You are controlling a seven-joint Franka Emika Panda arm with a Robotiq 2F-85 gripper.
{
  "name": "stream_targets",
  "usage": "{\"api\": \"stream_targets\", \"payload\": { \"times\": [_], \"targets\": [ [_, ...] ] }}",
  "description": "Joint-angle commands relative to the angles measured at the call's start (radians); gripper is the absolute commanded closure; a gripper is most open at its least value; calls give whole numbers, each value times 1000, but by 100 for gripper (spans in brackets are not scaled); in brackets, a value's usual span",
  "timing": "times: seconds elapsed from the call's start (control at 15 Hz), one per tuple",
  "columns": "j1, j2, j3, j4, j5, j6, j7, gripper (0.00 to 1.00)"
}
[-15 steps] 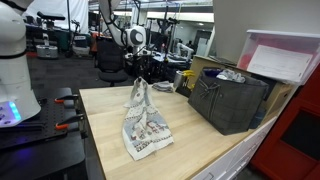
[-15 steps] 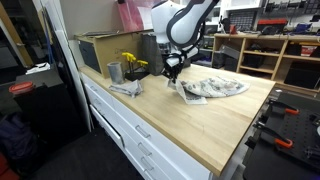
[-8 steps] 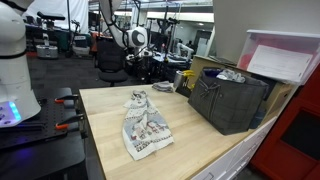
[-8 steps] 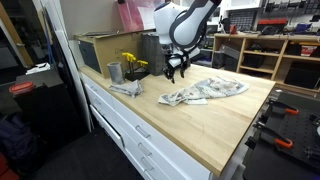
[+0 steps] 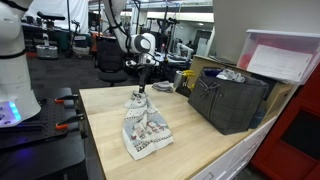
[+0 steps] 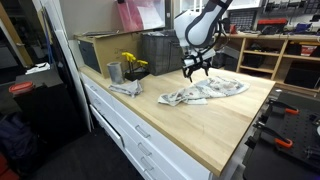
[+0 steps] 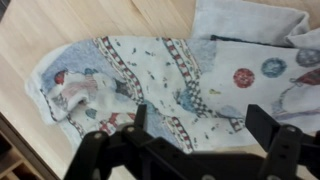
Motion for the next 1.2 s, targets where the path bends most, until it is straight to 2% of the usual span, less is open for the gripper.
{"api": "stream_targets", "payload": {
  "times": [0.0, 0.13, 0.6, 0.87, 1.07, 1.13],
  "targets": [
    [-41, -44, 6, -74, 75, -12, 97, 0],
    [-78, -39, 27, -108, 160, 15, 96, 0],
    [-150, -8, 94, -231, 358, 179, -68, 0],
    [-173, 34, 112, -245, 430, 284, -197, 0],
    [-187, 56, 122, -241, 478, 315, -274, 0],
    [-191, 59, 128, -241, 495, 316, -298, 6]
  ]
}}
